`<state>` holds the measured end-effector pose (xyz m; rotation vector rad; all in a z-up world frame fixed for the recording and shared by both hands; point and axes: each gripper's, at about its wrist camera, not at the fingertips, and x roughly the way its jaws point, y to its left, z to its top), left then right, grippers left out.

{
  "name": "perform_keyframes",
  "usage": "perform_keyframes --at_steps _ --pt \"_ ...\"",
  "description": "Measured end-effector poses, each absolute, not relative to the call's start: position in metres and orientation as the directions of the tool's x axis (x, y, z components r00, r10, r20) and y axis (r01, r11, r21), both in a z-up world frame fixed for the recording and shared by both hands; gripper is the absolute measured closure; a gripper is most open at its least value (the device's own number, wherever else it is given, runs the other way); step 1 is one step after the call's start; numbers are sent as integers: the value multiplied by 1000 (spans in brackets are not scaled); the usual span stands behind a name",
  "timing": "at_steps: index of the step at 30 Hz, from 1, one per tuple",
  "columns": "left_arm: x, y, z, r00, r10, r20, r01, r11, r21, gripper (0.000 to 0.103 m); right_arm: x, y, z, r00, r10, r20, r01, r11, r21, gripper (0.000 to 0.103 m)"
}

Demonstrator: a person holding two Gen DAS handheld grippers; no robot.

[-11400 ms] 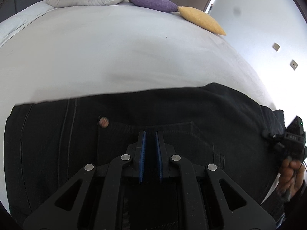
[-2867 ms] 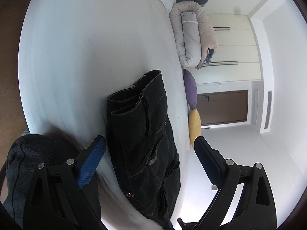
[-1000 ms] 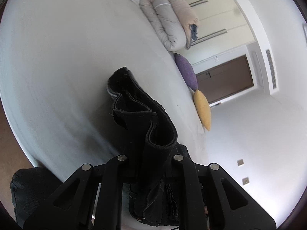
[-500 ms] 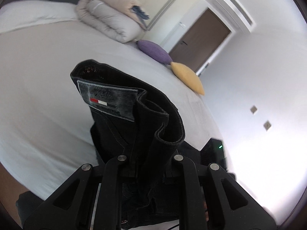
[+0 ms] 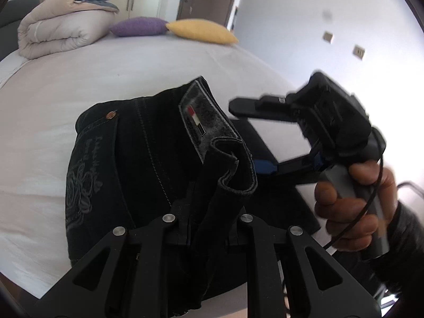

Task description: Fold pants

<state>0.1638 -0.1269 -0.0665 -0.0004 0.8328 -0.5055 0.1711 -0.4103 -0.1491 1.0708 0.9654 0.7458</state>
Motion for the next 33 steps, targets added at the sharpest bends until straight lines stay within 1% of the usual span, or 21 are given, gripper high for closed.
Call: perform_keyframes --at_steps 1,2,3,5,6,7,8,9,13,15,21,22,23,33 --pt "160 -139 -71 558 -408 -723 444 882 -154 89 171 -413 -148 408 867 -285 -47 332 942 22" --pt "158 -147 -76 556 -388 -735 456 882 -120 89 171 -413 -148 407 863 -301 -49 349 936 22" --pt "155 -156 -80 553 -370 -746 466 880 -91 89 171 -413 -144 405 854 -328 -52 379 924 22" --pt "147 -169 -85 560 -341 -755 480 876 -39 89 171 -406 -138 393 823 -409 -58 466 883 27" --pt "144 -178 -85 571 -322 -755 489 872 -2 89 174 -402 -139 381 804 -457 -55 513 856 37" --pt "133 -177 -88 577 -311 -755 495 868 20 89 175 -399 -140 362 780 -510 -55 564 824 51" --pt "130 -182 -89 581 -301 -756 500 865 41 89 174 -396 -142 353 769 -533 -59 587 807 58" --pt "129 -188 -90 581 -291 -760 505 861 56 89 174 -398 -142 351 757 -551 -59 605 794 69" --pt "107 -200 -103 575 -278 -770 529 844 91 89 171 -400 -139 362 735 -574 -52 631 774 87" --pt "102 -214 -104 574 -279 -770 544 833 104 89 170 -403 -134 369 722 -585 -64 648 759 90" --pt "98 -252 -103 572 -299 -764 590 797 129 89 176 -416 -120 410 696 -590 -75 670 739 92" --pt "79 -261 -105 570 -306 -763 601 788 133 89 183 -410 -116 417 690 -591 -72 673 736 92" --pt "83 -268 -105 568 -309 -762 609 782 136 89 180 -413 -114 424 686 -592 -72 676 733 92" --pt "72 -331 -117 551 -310 -774 647 745 162 89 176 -441 -128 458 682 -570 -34 654 756 92"
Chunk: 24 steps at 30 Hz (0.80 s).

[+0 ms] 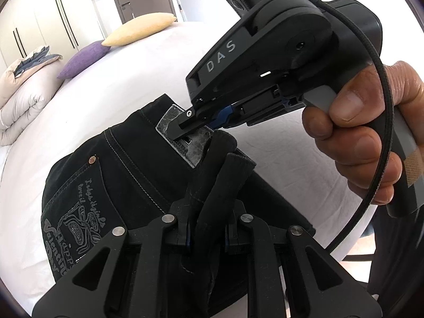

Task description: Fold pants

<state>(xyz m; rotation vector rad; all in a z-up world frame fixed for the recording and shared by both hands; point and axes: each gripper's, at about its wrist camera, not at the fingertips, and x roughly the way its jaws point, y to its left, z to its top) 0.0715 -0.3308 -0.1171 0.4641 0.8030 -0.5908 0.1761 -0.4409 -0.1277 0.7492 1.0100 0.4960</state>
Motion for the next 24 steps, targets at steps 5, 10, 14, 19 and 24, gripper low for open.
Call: perform_keyframes --at_steps 5,10,14,19,24 --pt "74 -313 -121 547 -314 -776 651 743 158 89 166 -443 -132 470 678 -565 -26 650 759 92" --pt "69 -303 -124 536 -316 -783 657 739 151 89 158 -451 -147 491 683 -541 9 616 787 90" --pt "73 -293 -123 523 -341 -781 642 760 98 82 159 -451 -151 490 697 -524 -5 603 798 86" --pt "61 -258 -105 422 -502 -755 645 751 -138 39 143 -454 -137 517 675 -526 -2 616 788 63" --pt "49 -209 -75 466 -549 -694 615 764 -193 39 119 -463 -118 567 619 -544 36 640 767 72"
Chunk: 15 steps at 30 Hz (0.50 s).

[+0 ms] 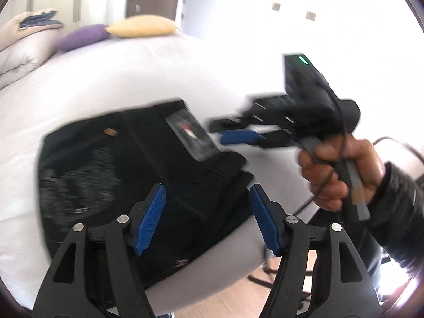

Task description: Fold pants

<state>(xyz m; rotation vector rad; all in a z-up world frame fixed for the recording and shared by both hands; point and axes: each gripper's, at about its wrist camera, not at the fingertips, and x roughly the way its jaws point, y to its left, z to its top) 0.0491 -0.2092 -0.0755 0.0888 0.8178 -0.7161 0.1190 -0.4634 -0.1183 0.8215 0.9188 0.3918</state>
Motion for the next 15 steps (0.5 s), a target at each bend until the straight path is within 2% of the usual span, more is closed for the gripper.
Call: perform_keyframes --at_steps 1,2,6,8,9,10,12,15 --pt "55 -197 -70 485 -545 -683 595 779 -199 39 114 -458 -109 572 623 -534 9 646 763 87" --pt "61 -194 -63 506 -531 -679 572 796 -197 39 111 -452 -102 572 629 -527 -12 649 761 90" --pt "121 -155 -75 546 -438 -714 490 858 -152 41 106 -411 -98 512 640 -573 -79 699 711 93" --pt "153 -142 -81 530 -393 -751 461 877 -134 54 106 -401 -114 478 618 -624 -41 726 687 94" --pt "168 -141 -80 515 -372 -772 451 884 -126 58 104 -403 -125 474 616 -629 -7 717 697 103" --pt "175 -140 -87 497 -353 -793 438 891 -122 63 101 -407 -131 486 625 -611 8 696 718 103" --pt "176 -137 -105 472 -342 -812 433 893 -124 64 95 -412 -135 501 635 -588 11 675 738 103" --pt "157 -132 -113 513 -321 -796 428 900 -88 64 87 -411 -135 523 614 -591 -10 698 716 103"
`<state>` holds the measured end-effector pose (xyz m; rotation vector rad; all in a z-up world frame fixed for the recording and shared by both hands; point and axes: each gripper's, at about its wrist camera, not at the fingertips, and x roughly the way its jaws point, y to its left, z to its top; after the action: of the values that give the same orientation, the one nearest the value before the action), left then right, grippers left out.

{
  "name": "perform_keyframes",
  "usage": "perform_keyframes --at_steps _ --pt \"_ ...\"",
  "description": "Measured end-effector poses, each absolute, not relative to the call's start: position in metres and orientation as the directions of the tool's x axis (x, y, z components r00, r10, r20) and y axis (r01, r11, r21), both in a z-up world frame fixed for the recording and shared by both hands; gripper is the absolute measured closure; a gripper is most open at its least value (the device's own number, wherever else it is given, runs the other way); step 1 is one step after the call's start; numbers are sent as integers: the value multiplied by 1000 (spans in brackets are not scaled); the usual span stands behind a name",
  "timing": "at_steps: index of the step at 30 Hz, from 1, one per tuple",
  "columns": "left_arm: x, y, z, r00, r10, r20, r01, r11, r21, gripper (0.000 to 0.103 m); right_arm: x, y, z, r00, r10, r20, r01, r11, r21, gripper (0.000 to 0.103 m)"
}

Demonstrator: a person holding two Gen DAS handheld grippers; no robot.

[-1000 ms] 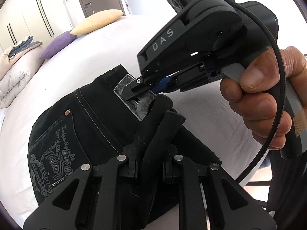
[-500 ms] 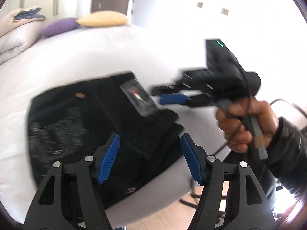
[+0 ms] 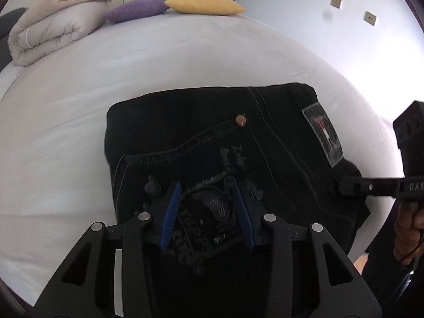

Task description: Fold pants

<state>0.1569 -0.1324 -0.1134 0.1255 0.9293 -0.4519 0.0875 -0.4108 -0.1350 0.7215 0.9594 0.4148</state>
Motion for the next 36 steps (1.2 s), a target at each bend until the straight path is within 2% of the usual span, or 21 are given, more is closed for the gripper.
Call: perform_keyframes --at_steps 7,25,26,27,28,29,30,31,32,34,36 --pt "103 -132 -110 530 -316 -787 428 901 -73 64 79 -410 -141 582 594 -556 -3 685 729 103" --pt "90 -126 -103 516 -320 -794 396 911 -110 63 31 -428 -131 595 554 -582 -3 725 688 102" --pt "90 -125 -102 514 -327 -793 394 911 -121 62 29 -429 -127 598 546 -586 -4 734 679 100" --pt "89 -122 -100 510 -340 -790 389 911 -141 62 28 -430 -123 603 533 -594 -2 745 667 91" --pt "87 -116 -95 508 -361 -782 379 909 -173 61 26 -434 -117 612 522 -594 5 749 663 77" --pt "85 -109 -89 510 -384 -770 367 906 -209 58 25 -438 -112 624 521 -583 7 742 671 70" --pt "83 -100 -83 523 -401 -752 353 905 -237 54 25 -443 -107 642 519 -564 4 733 680 59" --pt "82 -93 -79 536 -402 -742 340 908 -247 42 24 -450 -100 665 513 -543 2 725 689 52" --pt "82 -85 -75 552 -399 -732 322 912 -254 31 25 -454 -95 678 506 -532 1 724 689 50" --pt "87 -65 -70 574 -406 -712 283 913 -292 27 33 -461 -90 685 511 -519 -6 716 698 42" --pt "100 -49 -75 561 -413 -717 239 911 -337 27 44 -465 -91 671 519 -529 2 712 702 42"
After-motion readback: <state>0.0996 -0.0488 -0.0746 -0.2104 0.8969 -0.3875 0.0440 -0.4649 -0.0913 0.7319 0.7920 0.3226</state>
